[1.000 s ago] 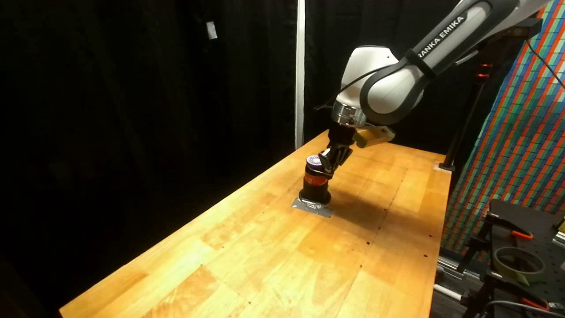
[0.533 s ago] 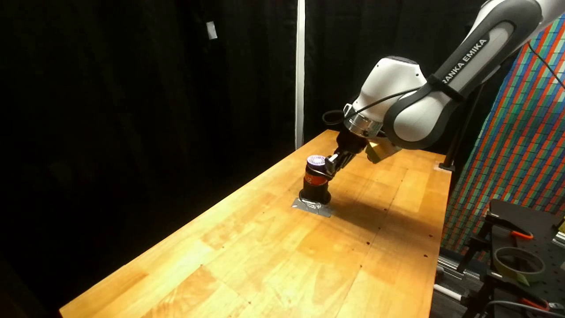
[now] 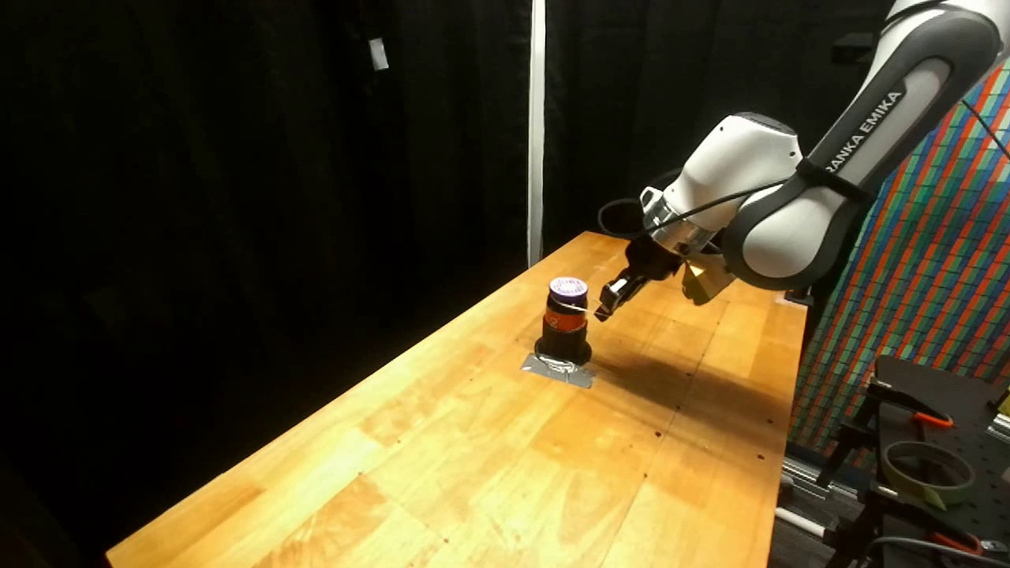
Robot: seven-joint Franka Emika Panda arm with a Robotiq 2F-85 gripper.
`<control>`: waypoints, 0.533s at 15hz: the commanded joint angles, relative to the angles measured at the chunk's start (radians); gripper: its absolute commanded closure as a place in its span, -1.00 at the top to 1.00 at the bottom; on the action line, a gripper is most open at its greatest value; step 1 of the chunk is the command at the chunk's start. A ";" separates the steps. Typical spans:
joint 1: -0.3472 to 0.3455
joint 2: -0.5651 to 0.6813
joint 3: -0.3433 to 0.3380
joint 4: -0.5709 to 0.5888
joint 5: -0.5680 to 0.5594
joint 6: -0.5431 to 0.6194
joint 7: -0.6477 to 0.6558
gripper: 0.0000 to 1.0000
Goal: Put the rubber band on the bottom of the cup
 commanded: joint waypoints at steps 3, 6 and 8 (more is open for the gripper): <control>-0.044 -0.069 0.056 -0.149 0.002 0.261 -0.056 -0.99; -0.076 -0.058 0.091 -0.193 -0.033 0.423 -0.057 -0.99; -0.099 -0.035 0.109 -0.202 -0.075 0.520 -0.050 -0.99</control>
